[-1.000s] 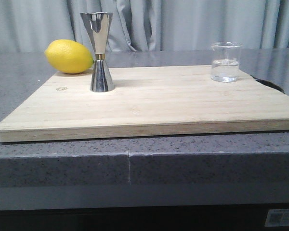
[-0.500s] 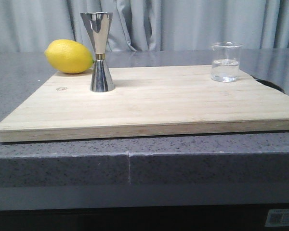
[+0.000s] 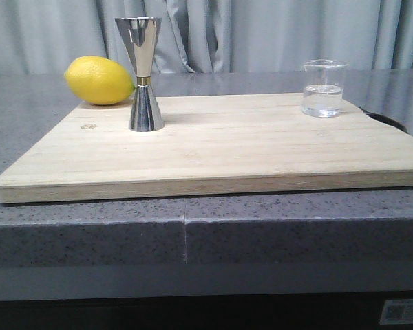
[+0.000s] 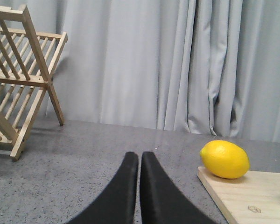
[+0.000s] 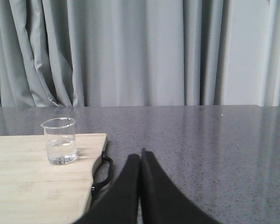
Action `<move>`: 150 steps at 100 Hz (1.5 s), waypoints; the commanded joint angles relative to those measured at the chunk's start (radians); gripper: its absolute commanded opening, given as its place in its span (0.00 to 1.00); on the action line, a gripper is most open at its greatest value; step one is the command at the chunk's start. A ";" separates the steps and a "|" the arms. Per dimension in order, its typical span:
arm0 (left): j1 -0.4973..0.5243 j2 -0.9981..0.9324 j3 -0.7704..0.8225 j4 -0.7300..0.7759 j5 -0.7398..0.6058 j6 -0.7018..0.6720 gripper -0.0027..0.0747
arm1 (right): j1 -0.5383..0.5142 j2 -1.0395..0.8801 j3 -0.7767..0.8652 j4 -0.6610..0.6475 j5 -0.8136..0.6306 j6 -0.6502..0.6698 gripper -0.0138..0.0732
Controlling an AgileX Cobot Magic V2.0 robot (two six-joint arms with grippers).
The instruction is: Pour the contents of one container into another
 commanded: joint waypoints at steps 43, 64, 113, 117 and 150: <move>-0.079 0.047 -0.234 0.061 0.022 -0.091 0.01 | -0.002 0.144 -0.348 0.023 0.106 -0.004 0.11; -0.168 0.255 -0.577 0.050 0.333 -0.091 0.01 | -0.002 0.375 -0.615 0.021 0.189 -0.004 0.11; -0.287 0.707 -1.019 0.045 0.461 -0.088 0.01 | -0.002 0.762 -0.938 0.021 0.218 -0.004 0.11; -0.287 0.724 -1.019 0.045 0.464 -0.085 0.01 | -0.002 0.784 -0.938 0.021 0.210 -0.004 0.11; -0.287 0.891 -1.019 0.077 0.481 0.081 0.01 | 0.020 0.888 -0.938 0.021 0.263 -0.004 0.11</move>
